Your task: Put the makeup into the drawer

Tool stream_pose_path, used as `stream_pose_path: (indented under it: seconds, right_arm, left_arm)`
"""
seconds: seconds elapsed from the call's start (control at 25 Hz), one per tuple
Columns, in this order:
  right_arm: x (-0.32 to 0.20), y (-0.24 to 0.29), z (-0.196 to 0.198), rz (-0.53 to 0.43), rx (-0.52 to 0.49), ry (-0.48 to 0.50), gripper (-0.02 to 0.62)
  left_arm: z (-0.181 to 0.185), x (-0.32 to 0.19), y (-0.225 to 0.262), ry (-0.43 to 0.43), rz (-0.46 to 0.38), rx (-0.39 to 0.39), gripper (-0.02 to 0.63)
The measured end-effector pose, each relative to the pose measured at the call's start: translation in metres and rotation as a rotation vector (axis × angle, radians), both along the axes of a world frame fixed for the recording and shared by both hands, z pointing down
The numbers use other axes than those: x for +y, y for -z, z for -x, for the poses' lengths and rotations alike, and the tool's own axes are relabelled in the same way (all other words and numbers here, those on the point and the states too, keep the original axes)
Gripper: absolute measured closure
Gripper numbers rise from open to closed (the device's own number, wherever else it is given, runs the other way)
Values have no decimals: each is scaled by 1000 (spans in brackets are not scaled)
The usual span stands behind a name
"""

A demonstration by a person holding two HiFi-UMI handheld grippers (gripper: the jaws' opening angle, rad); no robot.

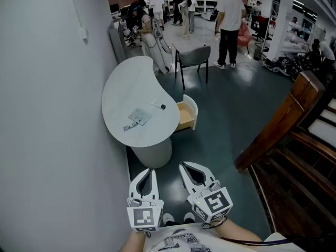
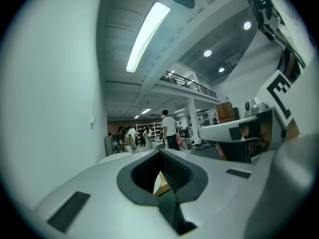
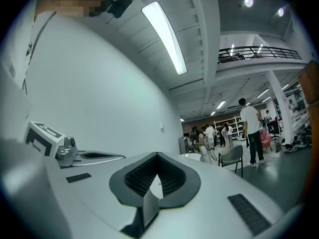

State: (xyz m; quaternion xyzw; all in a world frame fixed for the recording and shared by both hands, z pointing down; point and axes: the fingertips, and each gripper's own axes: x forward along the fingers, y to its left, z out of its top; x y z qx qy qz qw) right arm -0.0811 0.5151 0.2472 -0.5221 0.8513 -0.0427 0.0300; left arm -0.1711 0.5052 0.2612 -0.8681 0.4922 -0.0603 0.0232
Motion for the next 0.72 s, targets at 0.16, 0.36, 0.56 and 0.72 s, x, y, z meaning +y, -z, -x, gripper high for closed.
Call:
stream_pose_path:
  seconds: [0.16,0.36,0.56,0.72]
  right_arm:
    - [8,-3,-4,2,-2,8,577]
    - [11,-4,-11,4,-10,15,577]
    - [15,-3,-19,-15,3,32,577]
    - [16,-1,-30,-37,18,44,577]
  left_arm:
    - [-7,8,-3,1,4,-5,589]
    - [-14,12,-1,2,0,-17,589]
    - [-23,13,-3,6,17,-7,589]
    - [-37,12,-1,7,-2,-11,589]
